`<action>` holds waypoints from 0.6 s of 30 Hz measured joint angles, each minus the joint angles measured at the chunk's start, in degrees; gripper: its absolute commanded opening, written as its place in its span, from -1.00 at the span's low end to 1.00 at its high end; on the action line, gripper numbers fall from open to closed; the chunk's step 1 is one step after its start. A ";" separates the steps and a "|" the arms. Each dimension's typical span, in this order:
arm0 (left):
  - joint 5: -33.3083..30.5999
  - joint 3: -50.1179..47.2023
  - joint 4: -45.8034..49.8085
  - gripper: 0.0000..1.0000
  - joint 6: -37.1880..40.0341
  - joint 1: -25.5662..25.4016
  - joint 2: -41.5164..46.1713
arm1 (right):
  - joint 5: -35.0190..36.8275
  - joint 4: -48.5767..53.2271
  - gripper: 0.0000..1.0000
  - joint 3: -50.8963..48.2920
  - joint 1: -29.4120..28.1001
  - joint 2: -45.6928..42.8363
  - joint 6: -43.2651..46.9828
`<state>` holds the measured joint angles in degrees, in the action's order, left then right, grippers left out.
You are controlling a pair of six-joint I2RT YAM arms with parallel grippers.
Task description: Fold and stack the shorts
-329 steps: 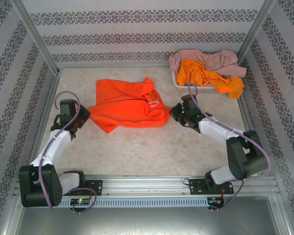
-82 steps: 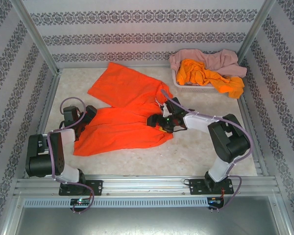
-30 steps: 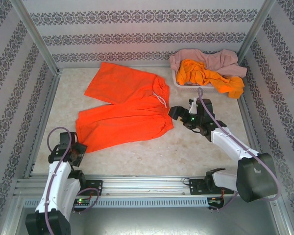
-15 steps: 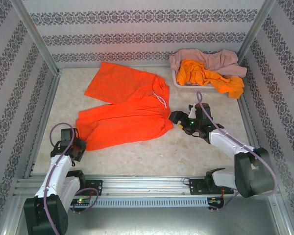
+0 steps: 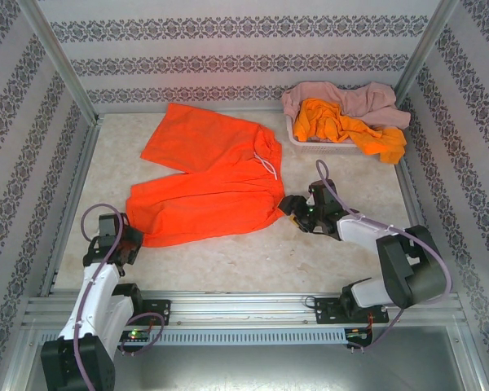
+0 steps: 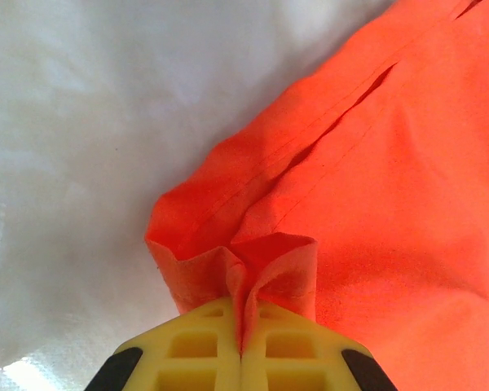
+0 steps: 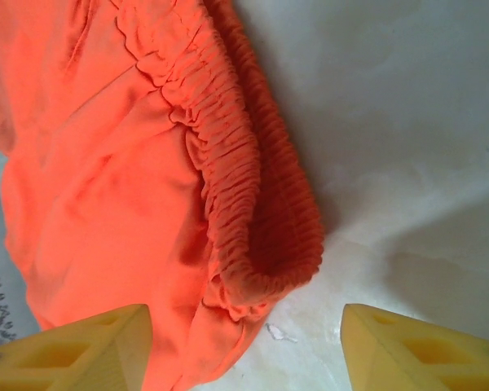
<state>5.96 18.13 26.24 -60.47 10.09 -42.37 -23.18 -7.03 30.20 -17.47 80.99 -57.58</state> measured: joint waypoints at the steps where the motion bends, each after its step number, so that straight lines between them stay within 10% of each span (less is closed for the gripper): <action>1: 0.02 -0.02 -0.17 -1.00 0.02 0.00 0.00 | 0.37 -0.26 0.15 0.02 -0.11 0.37 -0.37; 12: 0.02 -0.02 -2.27 -1.00 0.26 0.00 0.00 | 2.82 -1.84 -0.26 2.36 -1.07 6.62 -1.73; 18: 0.00 -0.02 -2.78 -1.00 0.79 0.00 0.00 | 2.86 -2.12 -0.89 5.14 -1.16 9.88 -1.90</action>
<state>5.96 18.11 23.46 -59.68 10.09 -42.37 -20.32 -9.15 35.33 -18.63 90.87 -59.48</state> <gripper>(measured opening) 0.051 0.142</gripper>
